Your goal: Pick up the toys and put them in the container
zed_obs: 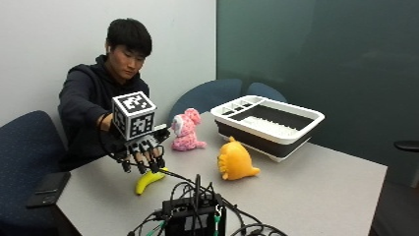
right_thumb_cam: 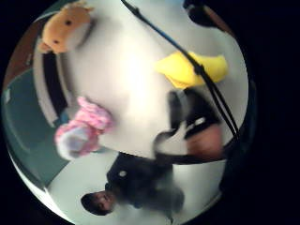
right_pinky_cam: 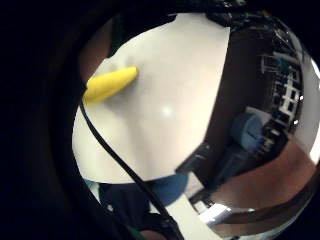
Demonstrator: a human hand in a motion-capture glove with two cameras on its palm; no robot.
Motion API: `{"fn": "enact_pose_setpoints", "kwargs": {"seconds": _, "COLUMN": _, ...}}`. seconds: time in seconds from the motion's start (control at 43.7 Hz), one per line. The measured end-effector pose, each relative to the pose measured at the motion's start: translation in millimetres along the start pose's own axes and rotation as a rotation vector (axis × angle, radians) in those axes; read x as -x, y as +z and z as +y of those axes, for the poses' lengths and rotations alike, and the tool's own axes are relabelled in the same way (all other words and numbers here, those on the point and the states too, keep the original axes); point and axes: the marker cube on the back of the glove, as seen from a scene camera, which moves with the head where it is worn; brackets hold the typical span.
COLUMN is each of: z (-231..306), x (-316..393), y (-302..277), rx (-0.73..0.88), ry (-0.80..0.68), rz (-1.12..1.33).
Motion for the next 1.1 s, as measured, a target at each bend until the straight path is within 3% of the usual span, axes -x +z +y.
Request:
{"fn": "enact_pose_setpoints", "kwargs": {"seconds": 0.114, "z": -5, "x": -12, "y": -5, "rx": -0.066, "ry": 0.083, "rz": 0.143}}
{"fn": "enact_pose_setpoints", "kwargs": {"seconds": 0.252, "z": -5, "x": -17, "y": 5, "rx": 0.006, "ry": 0.105, "rz": 0.397}}
{"fn": "enact_pose_setpoints", "kwargs": {"seconds": 0.458, "z": -13, "x": -9, "y": 26, "rx": 0.112, "ry": 0.014, "rz": 0.366}}
{"fn": "enact_pose_setpoints", "kwargs": {"seconds": 0.732, "z": -25, "x": 8, "y": 30, "rx": -0.098, "ry": -0.129, "rz": 0.358}}
{"fn": "enact_pose_setpoints", "kwargs": {"seconds": 0.938, "z": -6, "x": 31, "y": -44, "rx": -0.238, "ry": -0.208, "rz": 0.122}}
{"fn": "enact_pose_setpoints", "kwargs": {"seconds": 1.098, "z": 36, "x": 113, "y": -138, "rx": -0.378, "ry": -0.388, "rz": -0.030}}
